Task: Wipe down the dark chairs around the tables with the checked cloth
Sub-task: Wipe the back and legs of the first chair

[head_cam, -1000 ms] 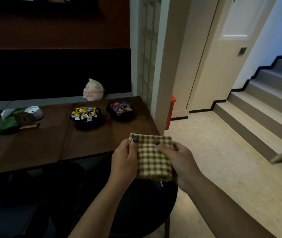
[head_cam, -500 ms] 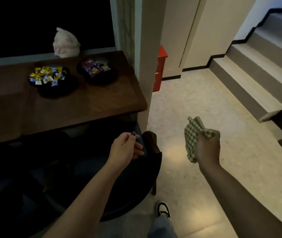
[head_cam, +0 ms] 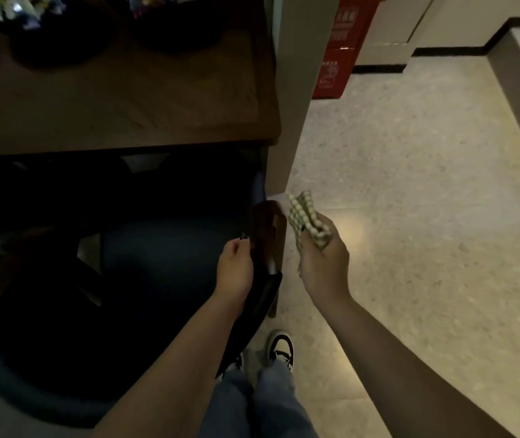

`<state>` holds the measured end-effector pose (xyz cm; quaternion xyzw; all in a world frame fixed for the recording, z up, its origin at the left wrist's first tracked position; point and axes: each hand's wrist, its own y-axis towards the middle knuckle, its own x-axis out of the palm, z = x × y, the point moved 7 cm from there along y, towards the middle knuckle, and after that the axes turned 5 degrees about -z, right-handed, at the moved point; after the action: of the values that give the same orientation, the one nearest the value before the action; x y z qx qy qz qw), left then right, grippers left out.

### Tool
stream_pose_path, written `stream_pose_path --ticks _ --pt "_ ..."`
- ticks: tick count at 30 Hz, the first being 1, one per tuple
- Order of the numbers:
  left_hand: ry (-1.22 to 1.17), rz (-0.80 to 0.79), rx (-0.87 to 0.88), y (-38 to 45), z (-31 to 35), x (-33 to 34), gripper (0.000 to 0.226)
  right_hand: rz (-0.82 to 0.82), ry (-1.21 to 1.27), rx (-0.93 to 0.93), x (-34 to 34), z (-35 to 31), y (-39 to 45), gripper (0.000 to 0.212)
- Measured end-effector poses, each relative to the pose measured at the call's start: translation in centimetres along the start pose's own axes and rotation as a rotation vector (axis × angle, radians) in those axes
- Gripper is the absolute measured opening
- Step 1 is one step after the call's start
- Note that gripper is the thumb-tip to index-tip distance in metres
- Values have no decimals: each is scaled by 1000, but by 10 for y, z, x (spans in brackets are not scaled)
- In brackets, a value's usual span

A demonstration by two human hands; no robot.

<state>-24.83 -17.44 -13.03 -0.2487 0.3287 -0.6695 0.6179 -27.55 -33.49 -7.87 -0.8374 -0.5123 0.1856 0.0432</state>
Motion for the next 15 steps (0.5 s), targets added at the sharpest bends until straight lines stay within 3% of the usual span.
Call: stream_pose_path --ticks 5,8,11,15 --pt "-120 43 -19 42 -10 -6 35 -502 -266 -411 58 13 -3 46" --pt "-249 42 -127 61 -33 -13 44 -651 -571 -601 68 14 -8 59" --pt "-328 42 -159 80 -43 -14 47 -739 -846 -666 77 -1 4 59" --pt "-344 40 -149 92 -46 -16 46 -1041 -1508 -597 120 4 15 52"
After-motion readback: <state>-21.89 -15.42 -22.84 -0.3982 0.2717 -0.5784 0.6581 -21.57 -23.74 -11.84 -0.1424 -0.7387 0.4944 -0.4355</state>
